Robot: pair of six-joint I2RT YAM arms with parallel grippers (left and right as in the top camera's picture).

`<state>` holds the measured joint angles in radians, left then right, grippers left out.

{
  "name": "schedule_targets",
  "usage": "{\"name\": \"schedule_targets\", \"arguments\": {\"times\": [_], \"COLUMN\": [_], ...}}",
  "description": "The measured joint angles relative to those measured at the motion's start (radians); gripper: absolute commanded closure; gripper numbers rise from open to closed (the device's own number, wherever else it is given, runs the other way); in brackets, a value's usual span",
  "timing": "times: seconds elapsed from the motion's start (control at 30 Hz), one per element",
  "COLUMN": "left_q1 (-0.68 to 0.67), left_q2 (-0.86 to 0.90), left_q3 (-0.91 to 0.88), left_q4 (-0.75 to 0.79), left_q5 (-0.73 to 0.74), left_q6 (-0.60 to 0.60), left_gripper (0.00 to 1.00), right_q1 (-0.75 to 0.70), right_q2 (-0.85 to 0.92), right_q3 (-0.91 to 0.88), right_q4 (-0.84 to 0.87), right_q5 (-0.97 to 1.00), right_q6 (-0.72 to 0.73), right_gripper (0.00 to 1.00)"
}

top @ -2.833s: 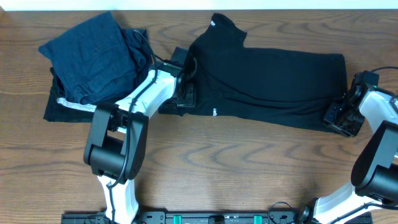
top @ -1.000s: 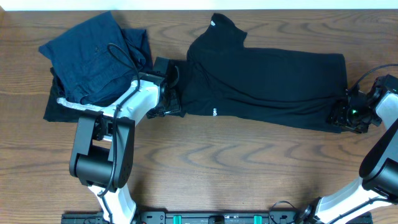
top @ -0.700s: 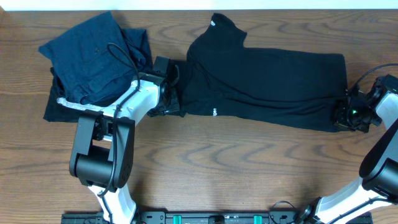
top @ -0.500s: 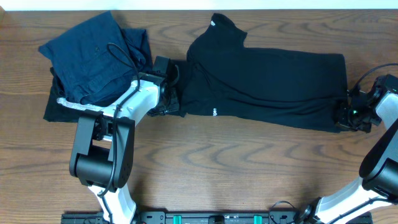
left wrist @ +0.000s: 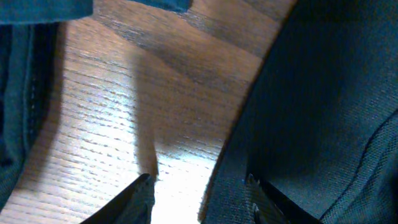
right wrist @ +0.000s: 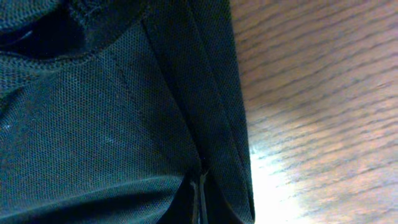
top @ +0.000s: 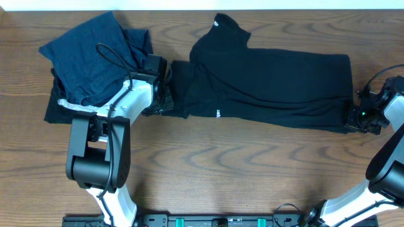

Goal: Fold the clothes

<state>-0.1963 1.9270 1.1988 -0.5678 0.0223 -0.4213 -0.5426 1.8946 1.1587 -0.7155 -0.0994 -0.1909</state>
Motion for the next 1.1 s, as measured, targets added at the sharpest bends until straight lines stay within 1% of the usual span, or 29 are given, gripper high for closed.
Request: {"name": "schedule_targets", "arguments": {"times": [0.17,0.47,0.5,0.53,0.6,0.63,0.9,1.1], "left_q1": [-0.001,-0.001,-0.001,-0.001,-0.001,-0.001,-0.001,-0.002], "left_q2": [0.0,0.0,0.0,0.0,0.0,0.0,0.0,0.0], "left_q3": [0.0,0.0,0.0,0.0,-0.001,-0.001,-0.001,-0.001], "left_q4": [0.001,0.007,0.007,0.008,0.011,0.013,0.004,-0.011], "left_q5": [0.0,0.001,0.008,0.022,0.053,0.065,0.1,0.063], "left_q6": [0.0,0.0,0.0,0.0,0.003,0.006,0.026,0.034], "left_gripper": [0.5,0.5,0.51,0.61,0.89,0.94,0.94,0.94], "right_q1": [-0.007,-0.027,-0.027,-0.027,-0.027,-0.027,-0.027,-0.027], "right_q2": [0.0,0.0,0.0,0.0,0.0,0.0,0.0,0.0], "right_q3": [0.0,0.0,0.0,0.0,0.0,0.0,0.0,0.0], "right_q4": [0.028,0.031,0.031,0.032,0.032,0.032,0.032,0.032], "right_q5": [-0.002,-0.049,-0.051,-0.058,-0.068,-0.071,-0.086,-0.088], "right_q6": [-0.002,-0.002,-0.002,-0.002,-0.002,-0.002,-0.002,-0.002], "right_gripper": [0.99,0.99,0.99,0.99,0.99,0.99,0.99,0.99]}}
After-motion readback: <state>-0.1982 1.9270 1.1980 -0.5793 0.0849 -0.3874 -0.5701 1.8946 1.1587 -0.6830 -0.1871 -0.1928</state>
